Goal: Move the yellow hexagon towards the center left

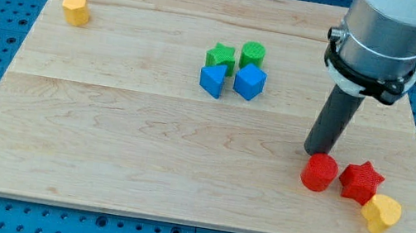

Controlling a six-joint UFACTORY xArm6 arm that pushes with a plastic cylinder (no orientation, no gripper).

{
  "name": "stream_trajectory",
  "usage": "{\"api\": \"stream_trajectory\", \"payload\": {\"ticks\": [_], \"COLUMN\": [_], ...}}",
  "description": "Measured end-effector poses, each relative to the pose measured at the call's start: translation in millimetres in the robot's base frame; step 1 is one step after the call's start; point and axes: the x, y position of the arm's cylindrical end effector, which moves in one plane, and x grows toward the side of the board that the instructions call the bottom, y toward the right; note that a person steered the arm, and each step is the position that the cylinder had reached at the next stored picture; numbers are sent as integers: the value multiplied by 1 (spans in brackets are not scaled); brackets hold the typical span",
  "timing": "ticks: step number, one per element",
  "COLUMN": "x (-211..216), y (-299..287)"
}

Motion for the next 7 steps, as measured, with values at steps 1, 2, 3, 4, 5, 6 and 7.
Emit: {"api": "stream_trajectory", "payload": {"ticks": [1, 2, 3, 4, 5, 6, 7], "x": [-4, -25, -31, -33, -67, -117, -179], "y": [0, -29, -101, -193, -219, -223, -255]}}
